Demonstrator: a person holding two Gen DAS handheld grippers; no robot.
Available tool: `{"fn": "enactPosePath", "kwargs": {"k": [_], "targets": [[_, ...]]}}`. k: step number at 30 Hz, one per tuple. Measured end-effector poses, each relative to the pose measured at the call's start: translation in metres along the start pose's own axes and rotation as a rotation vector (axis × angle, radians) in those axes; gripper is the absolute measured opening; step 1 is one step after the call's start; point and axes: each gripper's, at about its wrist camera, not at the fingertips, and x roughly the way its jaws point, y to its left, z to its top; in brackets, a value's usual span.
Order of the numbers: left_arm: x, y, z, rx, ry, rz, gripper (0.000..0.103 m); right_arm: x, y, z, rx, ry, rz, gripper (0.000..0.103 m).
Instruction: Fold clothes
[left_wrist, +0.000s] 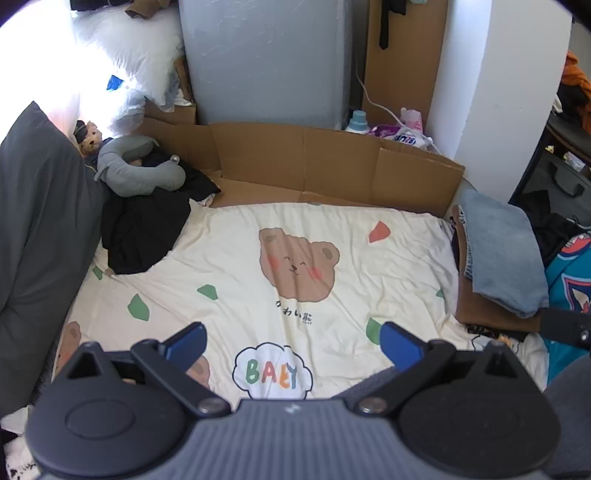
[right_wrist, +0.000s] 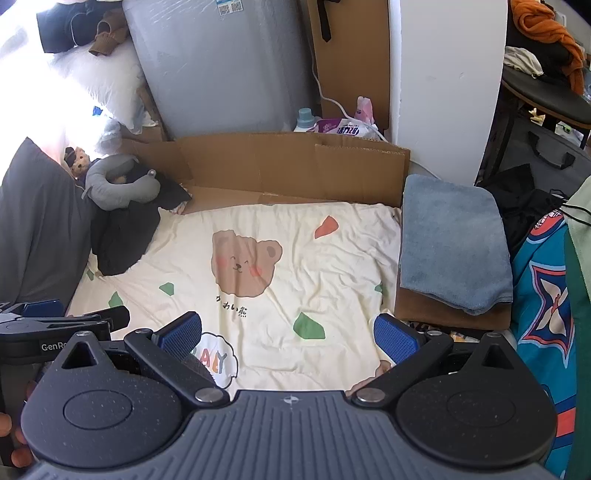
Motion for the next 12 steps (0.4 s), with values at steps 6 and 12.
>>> {"fn": "enactPosePath", "kwargs": {"k": [6, 12], "targets": [[-0.0022, 0.0007, -0.0007, -0.003, -0.009, 0.0, 0.101, 0.0018, 0.0004, -0.0005, -0.006, 0.013, 0.019, 0.102], [-0.0049, -0.002, -0.0015, 0.012, -0.017, 0.008, 0.102, 0.0028, 0.0002, -0.0004, -0.003, 0.019, 0.032, 0.102]]}}
